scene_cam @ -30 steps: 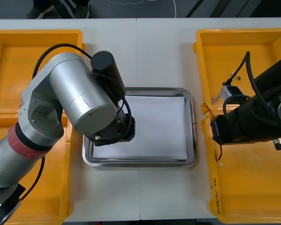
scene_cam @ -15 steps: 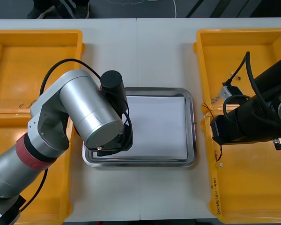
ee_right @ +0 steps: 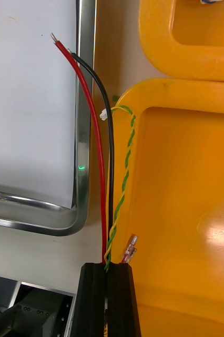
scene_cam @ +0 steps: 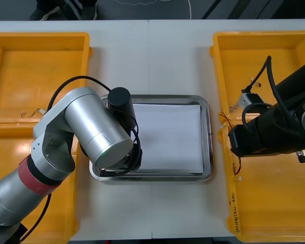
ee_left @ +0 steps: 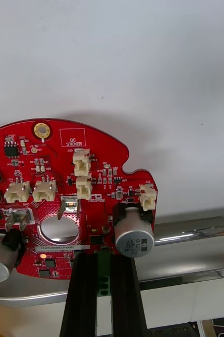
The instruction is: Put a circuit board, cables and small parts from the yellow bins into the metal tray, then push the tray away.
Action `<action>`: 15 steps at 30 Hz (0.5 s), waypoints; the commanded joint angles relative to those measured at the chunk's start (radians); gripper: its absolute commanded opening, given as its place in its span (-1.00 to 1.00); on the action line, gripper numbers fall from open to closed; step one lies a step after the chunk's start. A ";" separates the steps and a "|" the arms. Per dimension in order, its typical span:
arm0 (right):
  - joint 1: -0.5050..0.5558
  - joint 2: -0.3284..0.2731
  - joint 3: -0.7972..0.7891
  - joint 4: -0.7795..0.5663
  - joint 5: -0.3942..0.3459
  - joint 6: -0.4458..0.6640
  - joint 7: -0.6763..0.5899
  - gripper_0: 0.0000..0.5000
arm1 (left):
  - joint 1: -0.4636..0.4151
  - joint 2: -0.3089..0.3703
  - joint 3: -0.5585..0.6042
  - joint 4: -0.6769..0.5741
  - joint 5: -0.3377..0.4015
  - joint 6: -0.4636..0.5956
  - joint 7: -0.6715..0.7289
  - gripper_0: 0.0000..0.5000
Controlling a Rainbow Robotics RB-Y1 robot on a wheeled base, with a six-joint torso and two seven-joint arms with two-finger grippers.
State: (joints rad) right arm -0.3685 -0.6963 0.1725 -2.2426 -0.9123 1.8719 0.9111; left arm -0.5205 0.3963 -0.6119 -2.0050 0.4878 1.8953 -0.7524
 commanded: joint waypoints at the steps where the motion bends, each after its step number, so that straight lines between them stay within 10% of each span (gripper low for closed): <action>1: -0.013 0.000 0.008 -0.008 -0.002 0.004 -0.028 -1.00 | 0.010 -0.043 -0.005 0.011 -0.020 -0.022 -0.051 -1.00; 15: -0.013 0.000 0.008 -0.008 -0.002 0.004 -0.029 -1.00 | 0.013 -0.073 -0.005 0.058 -0.038 -0.051 -0.078 -1.00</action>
State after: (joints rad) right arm -0.3685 -0.6963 0.1725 -2.2426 -0.9123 1.8719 0.9111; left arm -0.5205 0.3567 -0.6119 -1.9516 0.4633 1.8600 -0.7527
